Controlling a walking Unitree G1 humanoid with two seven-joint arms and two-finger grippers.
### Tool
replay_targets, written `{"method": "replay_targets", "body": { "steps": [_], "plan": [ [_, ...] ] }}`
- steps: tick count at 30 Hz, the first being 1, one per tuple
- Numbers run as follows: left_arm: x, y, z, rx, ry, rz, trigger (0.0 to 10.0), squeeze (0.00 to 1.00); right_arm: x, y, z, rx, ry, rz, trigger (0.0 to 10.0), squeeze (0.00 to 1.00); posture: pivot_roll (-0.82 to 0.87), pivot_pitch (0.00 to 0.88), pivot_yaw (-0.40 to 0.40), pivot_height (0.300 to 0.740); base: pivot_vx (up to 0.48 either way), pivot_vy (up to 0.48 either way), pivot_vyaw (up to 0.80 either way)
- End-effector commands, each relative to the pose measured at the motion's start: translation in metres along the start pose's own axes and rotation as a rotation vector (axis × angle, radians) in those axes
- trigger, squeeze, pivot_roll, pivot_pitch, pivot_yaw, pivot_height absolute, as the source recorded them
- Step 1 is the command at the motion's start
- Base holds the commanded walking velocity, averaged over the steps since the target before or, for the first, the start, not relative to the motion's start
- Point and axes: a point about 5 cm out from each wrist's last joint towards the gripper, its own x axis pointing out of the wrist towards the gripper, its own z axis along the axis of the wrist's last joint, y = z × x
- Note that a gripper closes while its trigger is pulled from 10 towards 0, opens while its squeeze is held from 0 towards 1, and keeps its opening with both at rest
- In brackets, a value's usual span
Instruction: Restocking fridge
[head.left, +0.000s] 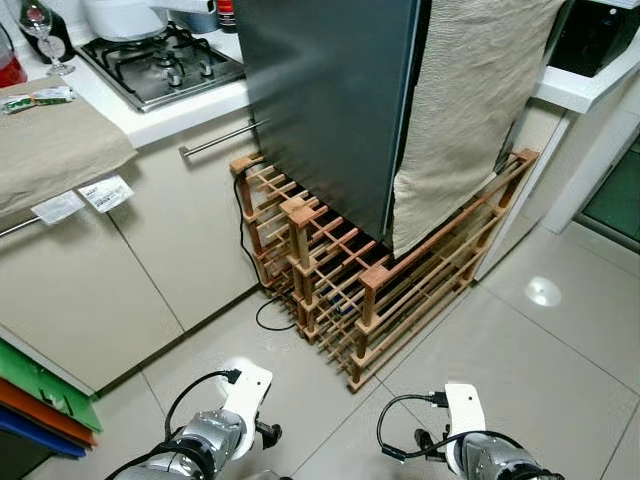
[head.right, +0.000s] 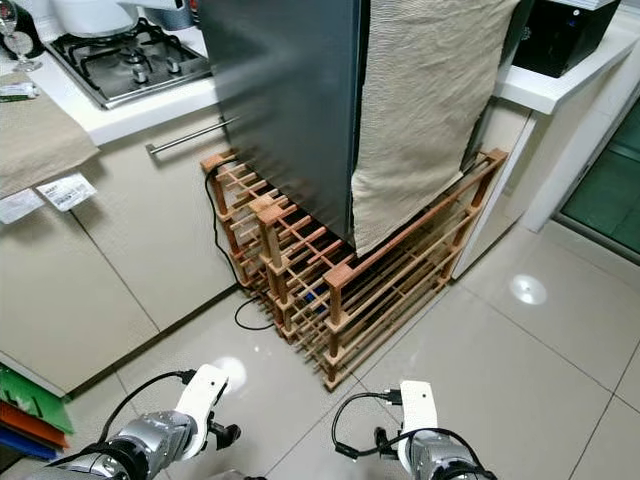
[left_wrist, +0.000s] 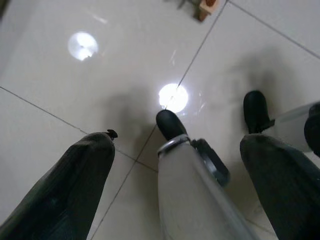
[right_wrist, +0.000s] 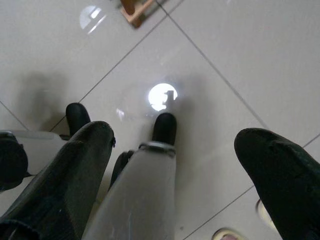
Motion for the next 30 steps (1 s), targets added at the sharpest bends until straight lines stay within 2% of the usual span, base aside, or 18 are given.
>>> {"method": "replay_targets", "body": {
  "steps": [1, 3, 5, 7, 8, 9, 10, 11, 12, 13, 14, 17, 18, 21, 22, 23, 26, 30],
  "plan": [
    [0.0, 0.001, 0.0, -0.016, -0.021, 0.01, 10.0, 0.0, -0.001, -0.004, 0.011, 0.02, -0.037, -0.017, 10.0, 0.5, -0.13, 0.0, 0.051, 0.74, 0.0, 0.0, 0.0],
    [-0.001, 0.001, 0.006, -0.003, -0.115, 0.002, 10.0, 0.0, -0.005, -0.016, 0.039, 0.067, -0.14, -0.061, 10.0, 0.5, -0.14, 0.0, 0.056, 0.74, 0.0, 0.0, 0.0],
    [-0.002, -0.001, 0.011, -0.061, -0.208, -0.013, 10.0, 0.0, -0.011, -0.026, 0.061, 0.058, -0.221, -0.102, 10.0, 0.51, -0.15, 0.0, 0.06, 0.74, 0.0, 0.0, 0.0],
    [-0.002, -0.001, 0.012, -0.094, -0.234, -0.019, 10.0, 0.0, -0.013, -0.029, 0.066, 0.058, -0.241, -0.115, 10.0, 0.51, -0.15, 0.0, 0.06, 0.74, 0.0, 0.0, 0.0],
    [-0.003, -0.002, 0.014, -0.134, -0.276, -0.024, 10.0, 0.0, -0.016, -0.035, 0.078, 0.037, -0.283, -0.152, 10.0, 0.51, -0.15, 0.0, 0.062, 0.74, 0.0, 0.0, 0.0],
    [-0.009, 0.001, 0.056, -0.146, -0.415, -0.031, 10.0, 0.0, -0.021, -0.041, 0.08, 0.04, -0.387, -0.189, 10.0, 0.51, -0.15, 0.0, 0.062, 0.74, 0.0, 0.0, 0.0],
    [-0.023, 0.002, 0.104, -0.172, -0.567, -0.055, 10.0, 0.0, -0.03, -0.046, 0.081, 0.036, -0.514, -0.224, 10.0, 0.51, -0.15, 0.0, 0.061, 0.74, 0.0, 0.0, 0.0],
    [-0.035, 0.002, 0.136, -0.188, -0.671, -0.079, 10.0, 0.0, -0.039, -0.049, 0.081, 0.034, -0.601, -0.246, 10.0, 0.51, -0.15, 0.0, 0.06, 0.74, 0.0, 0.0, 0.0],
    [-0.054, 0.003, 0.165, -0.184, -0.795, -0.078, 10.0, 0.0, -0.055, -0.05, 0.088, 0.047, -0.719, -0.273, 10.0, 0.51, -0.15, 0.0, 0.059, 0.74, 0.0, 0.0, 0.0],
    [-0.054, 0.003, 0.165, -0.184, -0.795, -0.078, 10.0, 0.0, -0.055, -0.05, 0.088, 0.047, -0.719, -0.273, 10.0, 0.51, -0.15, 0.0, 0.059, 0.74, 0.0, 0.0, 0.0],
    [-0.065, 0.004, 0.177, -0.181, -0.863, -0.072, 10.0, 0.0, -0.067, -0.05, 0.094, 0.057, -0.787, -0.29, 10.0, 0.51, -0.15, 0.0, 0.059, 0.74, 0.0, 0.0, 0.0],
    [-0.114, -0.003, 0.211, -0.138, -1.134, -0.099, 10.0, 0.0, -0.117, -0.038, 0.129, 0.083, -1.078, -0.31, 10.0, 0.51, -0.14, 0.0, 0.051, 0.74, 0.0, 0.0, 0.0],
    [-0.125, -0.006, 0.216, -0.124, -1.189, -0.113, 10.0, 0.0, -0.128, -0.033, 0.135, 0.078, -1.138, -0.305, 10.0, 0.51, -0.14, 0.0, 0.05, 0.74, 0.0, 0.0, 0.0],
    [-0.151, -0.019, 0.227, -0.072, -1.274, -0.201, 10.0, 0.0, -0.155, -0.023, 0.148, 0.081, -1.286, -0.295, 10.0, 0.51, -0.14, 0.0, 0.05, 0.74, 0.0, 0.0, 0.0],
    [-0.151, -0.019, 0.227, -0.072, -1.274, -0.201, 10.0, 0.0, -0.155, -0.023, 0.148, 0.081, -1.286, -0.295, 10.0, 0.51, -0.14, 0.0, 0.05, 0.74, 0.0, 0.0, 0.0],
    [-0.164, -0.028, 0.229, -0.033, -1.298, -0.259, 10.0, 0.0, -0.17, -0.019, 0.158, 0.072, -1.349, -0.295, 10.0, 0.51, -0.14, 0.0, 0.052, 0.74, 0.0, 0.0, 0.0],
    [-0.172, -0.031, 0.227, -0.02, -1.297, -0.269, 10.0, 0.0, -0.182, -0.017, 0.165, 0.058, -1.385, -0.297, 10.0, 0.51, -0.15, 0.0, 0.054, 0.74, 0.0, 0.0, 0.0],
    [-0.179, -0.033, 0.222, -0.021, -1.299, -0.249, 10.0, 0.0, -0.189, -0.016, 0.164, 0.066, -1.38, -0.296, 10.0, 0.51, -0.15, 0.0, 0.052, 0.74, 0.0, 0.0, 0.0]
  ]
}}
